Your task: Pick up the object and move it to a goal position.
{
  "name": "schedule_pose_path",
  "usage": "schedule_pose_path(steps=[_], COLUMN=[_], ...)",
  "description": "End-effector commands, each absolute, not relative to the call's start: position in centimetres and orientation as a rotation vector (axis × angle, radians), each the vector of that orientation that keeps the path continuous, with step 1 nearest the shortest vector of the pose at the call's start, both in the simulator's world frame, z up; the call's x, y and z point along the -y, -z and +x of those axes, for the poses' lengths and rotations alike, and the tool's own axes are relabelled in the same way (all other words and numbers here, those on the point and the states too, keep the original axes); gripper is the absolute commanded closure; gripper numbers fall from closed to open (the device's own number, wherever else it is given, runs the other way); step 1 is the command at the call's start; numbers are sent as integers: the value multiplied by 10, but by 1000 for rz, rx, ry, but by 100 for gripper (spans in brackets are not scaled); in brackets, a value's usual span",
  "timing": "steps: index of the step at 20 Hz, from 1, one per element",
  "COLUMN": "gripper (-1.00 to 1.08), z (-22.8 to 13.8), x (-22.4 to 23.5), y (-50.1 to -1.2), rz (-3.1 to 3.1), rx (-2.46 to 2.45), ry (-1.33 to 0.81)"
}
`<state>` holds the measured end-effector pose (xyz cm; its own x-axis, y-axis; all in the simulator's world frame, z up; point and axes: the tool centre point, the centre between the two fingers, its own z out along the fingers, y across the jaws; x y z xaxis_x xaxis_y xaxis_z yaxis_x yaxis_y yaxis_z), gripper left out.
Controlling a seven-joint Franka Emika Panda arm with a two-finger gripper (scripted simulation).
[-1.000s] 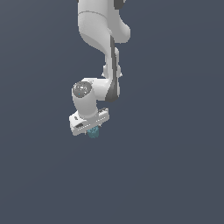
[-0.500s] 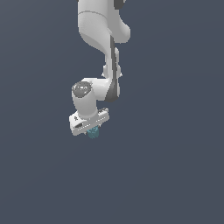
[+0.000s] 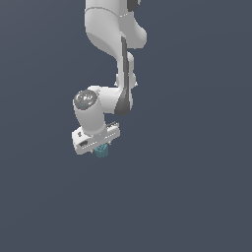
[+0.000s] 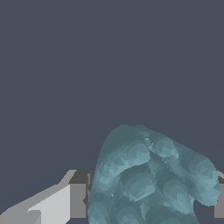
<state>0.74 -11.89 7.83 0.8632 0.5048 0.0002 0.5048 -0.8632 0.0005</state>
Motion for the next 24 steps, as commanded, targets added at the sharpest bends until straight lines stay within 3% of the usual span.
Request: schedule_pose_path(steps=[1, 12, 24], gripper=[108, 108, 108], z=[17, 61, 77], x=[124, 148, 155], y=[-88, -129, -141], rz=[3032, 3032, 3032], rx=[-821, -822, -823], ry=[-1, -1, 0])
